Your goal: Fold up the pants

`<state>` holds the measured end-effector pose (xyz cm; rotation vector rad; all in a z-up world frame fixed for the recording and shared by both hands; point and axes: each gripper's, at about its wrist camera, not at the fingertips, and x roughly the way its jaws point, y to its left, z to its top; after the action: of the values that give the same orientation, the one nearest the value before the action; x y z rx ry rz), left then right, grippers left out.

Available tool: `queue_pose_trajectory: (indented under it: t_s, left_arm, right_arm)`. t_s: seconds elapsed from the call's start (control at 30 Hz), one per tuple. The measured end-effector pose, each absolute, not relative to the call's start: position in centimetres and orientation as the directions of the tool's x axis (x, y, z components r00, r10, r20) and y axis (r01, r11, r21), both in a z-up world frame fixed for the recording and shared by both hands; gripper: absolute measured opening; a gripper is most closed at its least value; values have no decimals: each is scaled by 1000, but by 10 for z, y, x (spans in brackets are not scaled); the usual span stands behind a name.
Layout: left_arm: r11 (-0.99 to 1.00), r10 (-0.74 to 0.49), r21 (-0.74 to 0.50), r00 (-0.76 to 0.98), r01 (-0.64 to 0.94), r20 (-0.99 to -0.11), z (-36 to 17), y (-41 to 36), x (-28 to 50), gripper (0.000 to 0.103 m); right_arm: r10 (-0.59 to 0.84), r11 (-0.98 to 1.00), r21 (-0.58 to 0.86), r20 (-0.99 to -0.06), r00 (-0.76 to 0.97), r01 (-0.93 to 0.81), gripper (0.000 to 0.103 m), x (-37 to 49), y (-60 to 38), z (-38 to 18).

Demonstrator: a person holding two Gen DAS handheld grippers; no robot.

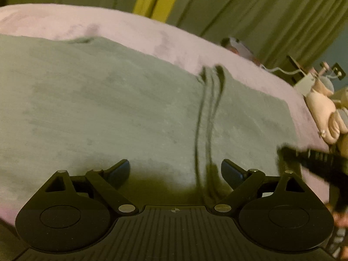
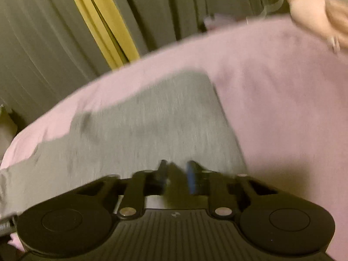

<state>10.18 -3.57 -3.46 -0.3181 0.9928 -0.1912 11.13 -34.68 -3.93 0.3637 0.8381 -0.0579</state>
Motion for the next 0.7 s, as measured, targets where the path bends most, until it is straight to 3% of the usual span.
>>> queue_pose_trajectory:
  t_s: [0.17,0.4,0.6,0.7]
  left_arm:
    - [957,-269,-287,514,45,-815,-50,-55,104,93]
    - [974,-221,-217,540,71,-812,-52,-66,96,94]
    - [971,-231,-228,533,73,-814,-47,-67,109,82]
    - [964,-250,-258,525,60,-814,-49,-69,131,84]
  right_arm:
    - [91,972,218,-690,718,87,19,134,-333,-44]
    - [33,967,210,-657,753,141,15,179,-345,-46]
    - [76,953,254,-725,684,164,16,156,-347,-46]
    - [74,966,206,-796,601,154,16,118,-338,-46]
